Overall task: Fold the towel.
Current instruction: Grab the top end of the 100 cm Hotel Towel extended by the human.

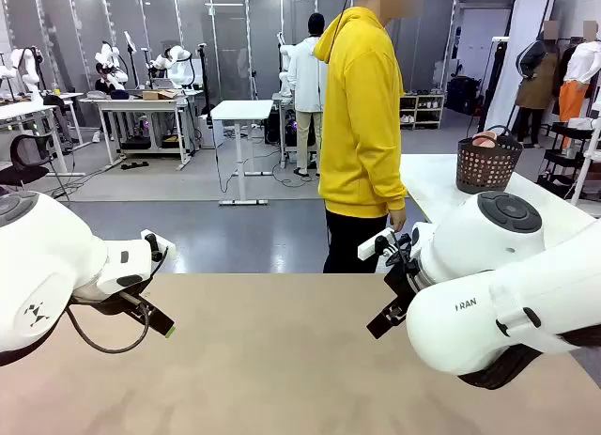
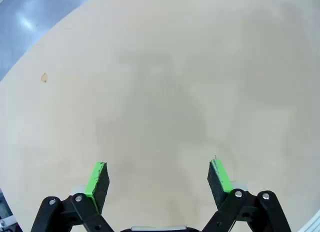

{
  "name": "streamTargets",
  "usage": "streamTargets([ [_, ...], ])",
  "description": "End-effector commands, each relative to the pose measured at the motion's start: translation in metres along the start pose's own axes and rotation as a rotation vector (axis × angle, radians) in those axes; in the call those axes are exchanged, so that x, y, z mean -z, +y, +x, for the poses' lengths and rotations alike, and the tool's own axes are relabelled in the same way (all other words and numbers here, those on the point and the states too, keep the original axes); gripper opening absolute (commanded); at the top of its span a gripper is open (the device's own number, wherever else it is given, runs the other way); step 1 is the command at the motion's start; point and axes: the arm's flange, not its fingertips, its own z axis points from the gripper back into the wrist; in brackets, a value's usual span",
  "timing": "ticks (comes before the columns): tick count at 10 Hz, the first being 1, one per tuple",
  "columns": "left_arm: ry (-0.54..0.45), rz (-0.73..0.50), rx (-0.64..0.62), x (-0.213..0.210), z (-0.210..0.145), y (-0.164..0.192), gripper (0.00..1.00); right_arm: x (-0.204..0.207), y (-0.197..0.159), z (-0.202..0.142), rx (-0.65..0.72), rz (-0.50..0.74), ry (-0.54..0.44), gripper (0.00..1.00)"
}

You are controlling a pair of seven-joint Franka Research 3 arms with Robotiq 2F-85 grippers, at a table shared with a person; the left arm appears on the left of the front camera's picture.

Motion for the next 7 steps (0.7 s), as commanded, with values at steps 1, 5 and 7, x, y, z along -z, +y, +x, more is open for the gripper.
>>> streamTargets([
  [1, 0.0, 0.0, 0.0, 0.0, 0.0001, -0.0002, 1.0, 0.0, 0.0, 0.0, 0.0, 0.0, 0.0, 1.0],
  [5, 0.0, 0.0, 0.0, 0.0, 0.0001, -0.0002, 1.0, 0.0, 0.0, 0.0, 0.0, 0.0, 0.0, 1.0],
  [7, 0.0, 0.0, 0.0, 0.0, 0.0001, -0.0002, 1.0, 0.0, 0.0, 0.0, 0.0, 0.0, 0.0, 1.0],
])
